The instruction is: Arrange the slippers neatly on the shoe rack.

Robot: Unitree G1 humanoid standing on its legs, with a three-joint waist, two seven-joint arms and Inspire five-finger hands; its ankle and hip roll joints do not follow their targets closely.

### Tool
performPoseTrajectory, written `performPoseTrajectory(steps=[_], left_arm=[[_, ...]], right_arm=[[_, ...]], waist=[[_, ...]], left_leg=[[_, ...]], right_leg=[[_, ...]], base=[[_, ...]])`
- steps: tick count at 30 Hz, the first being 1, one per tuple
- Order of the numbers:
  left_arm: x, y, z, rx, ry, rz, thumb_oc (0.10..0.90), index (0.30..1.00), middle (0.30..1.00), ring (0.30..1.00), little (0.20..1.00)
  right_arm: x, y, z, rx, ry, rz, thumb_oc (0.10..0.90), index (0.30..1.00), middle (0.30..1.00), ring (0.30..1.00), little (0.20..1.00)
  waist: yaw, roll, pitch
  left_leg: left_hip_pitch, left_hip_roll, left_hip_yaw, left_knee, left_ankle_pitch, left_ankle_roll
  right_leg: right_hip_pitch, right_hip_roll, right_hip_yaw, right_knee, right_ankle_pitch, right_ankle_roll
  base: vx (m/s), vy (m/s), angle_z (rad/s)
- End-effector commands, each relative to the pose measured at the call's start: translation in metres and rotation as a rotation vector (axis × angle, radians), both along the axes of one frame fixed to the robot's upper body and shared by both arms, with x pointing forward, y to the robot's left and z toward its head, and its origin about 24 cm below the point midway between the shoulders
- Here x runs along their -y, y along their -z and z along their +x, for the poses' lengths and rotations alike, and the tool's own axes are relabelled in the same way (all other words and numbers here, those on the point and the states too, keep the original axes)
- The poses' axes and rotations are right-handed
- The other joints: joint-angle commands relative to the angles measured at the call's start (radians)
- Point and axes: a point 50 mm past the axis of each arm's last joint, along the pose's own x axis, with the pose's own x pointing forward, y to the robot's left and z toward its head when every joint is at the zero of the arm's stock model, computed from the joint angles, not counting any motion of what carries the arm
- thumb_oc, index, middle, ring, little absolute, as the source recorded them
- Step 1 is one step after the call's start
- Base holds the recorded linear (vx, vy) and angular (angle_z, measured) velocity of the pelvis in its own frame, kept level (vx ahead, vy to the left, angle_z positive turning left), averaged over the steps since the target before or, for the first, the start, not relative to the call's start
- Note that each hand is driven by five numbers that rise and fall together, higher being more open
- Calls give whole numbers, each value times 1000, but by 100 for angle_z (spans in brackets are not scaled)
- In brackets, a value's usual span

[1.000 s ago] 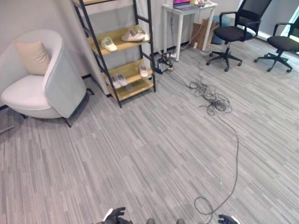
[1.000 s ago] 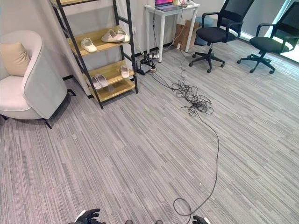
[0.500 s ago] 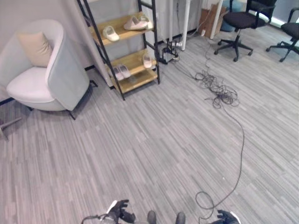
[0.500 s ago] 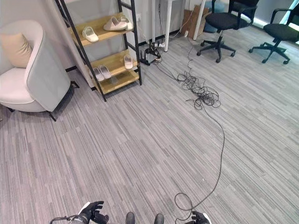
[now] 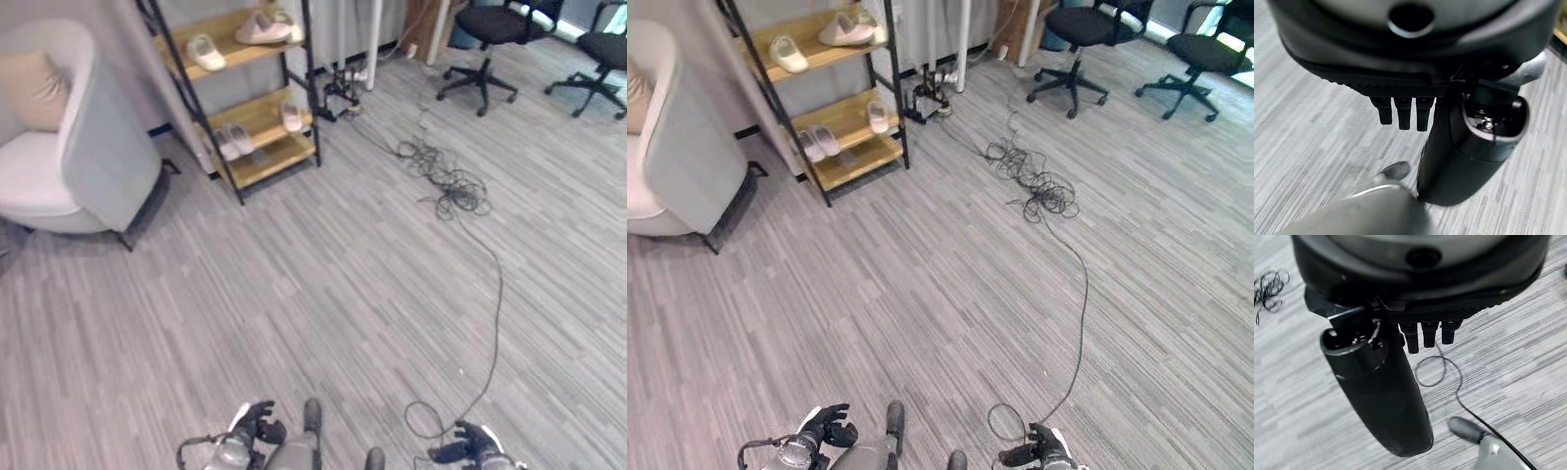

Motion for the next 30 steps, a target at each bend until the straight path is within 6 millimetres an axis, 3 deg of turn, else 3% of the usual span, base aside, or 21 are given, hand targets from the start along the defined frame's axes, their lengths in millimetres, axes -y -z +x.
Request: performPoseTrajectory(steps=[1, 4, 5, 7, 8, 9, 11, 12, 13, 15, 16, 17, 19, 21, 22, 24, 25, 28, 30], left_arm=[[-3, 2, -9, -3, 6, 20, 800, 900, 900, 900, 900], [-8, 1, -8, 3, -20, 25, 800, 900, 900, 900, 900], [-9, 1, -9, 7, -33, 24, 800, 900, 900, 900, 900], [-8, 1, -8, 7, -37, 19, 800, 900, 900, 900, 900], [-8, 1, -8, 7, -36, 20, 800, 900, 900, 900, 900], [-7, 2, -9, -2, -32, 23, 800, 900, 900, 900, 900], [-6, 2, -9, -2, -32, 21, 800, 900, 900, 900, 900], [-5, 2, -8, -3, -18, 22, 800, 900, 900, 900, 900], [-2, 3, -10, -10, -6, 17, 800, 900, 900, 900, 900], [-2, 3, -10, -10, -6, 17, 800, 900, 900, 900, 900], [-1, 4, -13, -16, -11, 19, 800, 900, 900, 900, 900], [1, 6, -15, -20, -37, -1, 800, 900, 900, 900, 900], [3, 5, -14, -6, -77, -29, 800, 900, 900, 900, 900], [4, 3, -10, 10, -86, -46, 800, 900, 900, 900, 900], [4, 3, -10, 11, -86, -46, 800, 900, 900, 900, 900], [1, 3, -10, 14, -100, -39, 800, 900, 900, 900, 900], [1, 3, -9, 11, -103, -37, 800, 900, 900, 900, 900], [1, 2, -8, 14, -91, -35, 800, 900, 900, 900, 900], [2, 2, -6, 17, -80, -43, 800, 900, 900, 900, 900]], right_arm=[[7, -11, 19, 83, -45, -28, 800, 900, 900, 900, 900], [5, -13, 23, 105, -47, -27, 800, 900, 900, 900, 900], [4, -14, 25, 116, -47, -24, 800, 900, 900, 900, 900], [5, -16, 28, 131, -47, -25, 800, 900, 900, 900, 900], [6, -17, 30, 135, -46, -29, 800, 900, 900, 900, 900], [8, -19, 32, 141, -52, -36, 800, 900, 900, 900, 900], [9, -19, 32, 141, -53, -37, 800, 900, 900, 900, 900], [10, -19, 29, 135, -53, -38, 800, 900, 900, 900, 900], [14, -17, 23, 121, -44, -44, 800, 900, 900, 900, 900], [14, -17, 23, 121, -44, -44, 800, 900, 900, 900, 900], [13, -16, 20, 112, -47, -42, 800, 900, 900, 900, 900], [15, -14, 13, 95, -30, -44, 800, 900, 900, 900, 900], [16, -14, 12, 111, 1, -33, 800, 900, 900, 900, 900], [18, -16, 14, 130, 27, -25, 800, 900, 900, 900, 900], [18, -16, 14, 131, 27, -24, 800, 900, 900, 900, 900], [20, -15, 13, 124, 47, -29, 800, 900, 900, 900, 900], [20, -14, 13, 113, 59, -28, 800, 900, 900, 900, 900], [20, -16, 15, 134, 68, -28, 800, 900, 900, 900, 900], [20, -16, 15, 141, 75, -25, 800, 900, 900, 900, 900]], waist=[[0, 5, -17], [-3, 24, -8], [-16, 35, -6], [-37, 33, 3], [-46, 26, 4], [-76, 13, 10], [-77, 20, 14], [-114, 11, 15], [-119, 13, 10], [-119, 14, 11], [-120, 8, 4], [-123, 18, -16], [-120, 22, -18], [-107, 4, -2], [-109, 5, -2], [-96, -14, 12], [-79, -26, 18], [-50, -23, 16], [-37, -14, 5]], left_leg=[[-20, -1, -22, 140, -132, -30], [14, 7, -25, 143, -159, -19], [59, 10, -45, 132, -180, -20], [102, 3, -68, 117, -203, -29], [122, -3, -75, 108, -217, -34], [172, -9, -104, 86, -245, -52], [181, -2, -105, 84, -250, -53], [236, -3, -145, 59, -271, -68], [268, 1, -172, 58, -301, -77], [269, 2, -173, 59, -303, -77], [281, 0, -178, 66, -312, -78], [280, 29, -197, 109, -295, -102], [223, 70, -175, 236, -192, -158], [135, 92, -129, 413, -111, -169], [129, 94, -132, 422, -115, -170], [65, 127, -71, 530, -85, -167], [2, 141, -11, 531, -93, -153], [-97, 111, 43, 406, -147, -130], [-128, 106, 61, 290, -96, -134]], right_leg=[[-22, -32, 0, 230, 196, 90], [-76, -57, -31, 312, 204, 83], [-137, -60, -52, 283, 174, 59], [-166, -54, -67, 194, 132, 43], [-196, -58, -70, 120, 144, 41], [-257, -62, -49, -36, 189, 50], [-245, -55, -53, -43, 189, 50], [-291, -33, 22, -158, 245, 71], [-279, -26, 44, -182, 262, 78], [-276, -25, 43, -184, 262, 78], [-271, -28, 44, -174, 280, 65], [-249, -10, 27, -170, 272, 47], [-198, -4, -10, -196, 258, 26], [-142, -6, -28, -219, 235, 0], [-142, -5, -31, -220, 236, -1], [-87, -3, -42, -235, 206, -26], [-36, -5, -52, -246, 174, -36], [37, 21, -57, -268, 119, -31], [66, 42, -62, -281, 96, -26]], base=[[106, 140, 0], [185, 65, 13], [382, 35, -4], [376, -54, 1], [491, -175, 16], [396, -146, 14], [319, -112, 20], [577, -223, 52], [578, -222, 62], [183, -88, 53], [341, -214, 77], [417, -285, 80], [284, -249, 97], [151, -194, 50], [124, -179, 9], [252, -210, -3], [435, -205, 18], [384, -74, 25], [360, 0, 17]])
